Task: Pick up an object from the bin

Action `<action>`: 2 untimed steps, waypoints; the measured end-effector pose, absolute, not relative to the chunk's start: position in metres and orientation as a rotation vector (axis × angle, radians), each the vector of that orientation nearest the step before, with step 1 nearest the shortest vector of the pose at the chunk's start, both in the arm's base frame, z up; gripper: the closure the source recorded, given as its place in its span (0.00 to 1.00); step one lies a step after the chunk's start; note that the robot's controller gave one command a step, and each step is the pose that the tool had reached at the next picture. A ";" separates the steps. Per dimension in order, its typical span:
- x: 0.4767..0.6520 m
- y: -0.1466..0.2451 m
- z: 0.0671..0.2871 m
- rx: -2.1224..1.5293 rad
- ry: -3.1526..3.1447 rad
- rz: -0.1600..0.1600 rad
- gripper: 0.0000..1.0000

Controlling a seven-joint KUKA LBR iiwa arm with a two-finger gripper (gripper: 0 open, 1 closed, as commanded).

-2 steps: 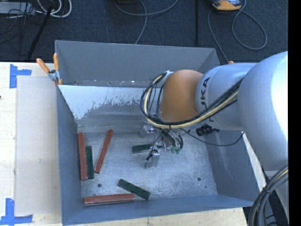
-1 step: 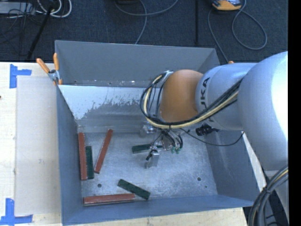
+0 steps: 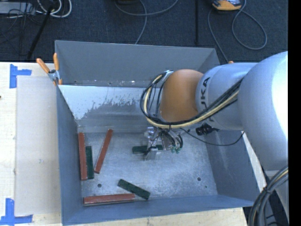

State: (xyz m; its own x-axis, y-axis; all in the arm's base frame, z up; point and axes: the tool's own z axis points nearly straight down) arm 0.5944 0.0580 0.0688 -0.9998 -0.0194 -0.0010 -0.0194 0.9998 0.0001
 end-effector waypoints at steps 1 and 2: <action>0.596 0.058 0.104 -0.034 3.137 0.001 1.00; 0.597 0.059 0.138 -0.036 3.137 0.001 1.00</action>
Offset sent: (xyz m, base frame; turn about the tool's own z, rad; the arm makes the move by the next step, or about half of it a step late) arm 0.0001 0.0000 0.0332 0.0000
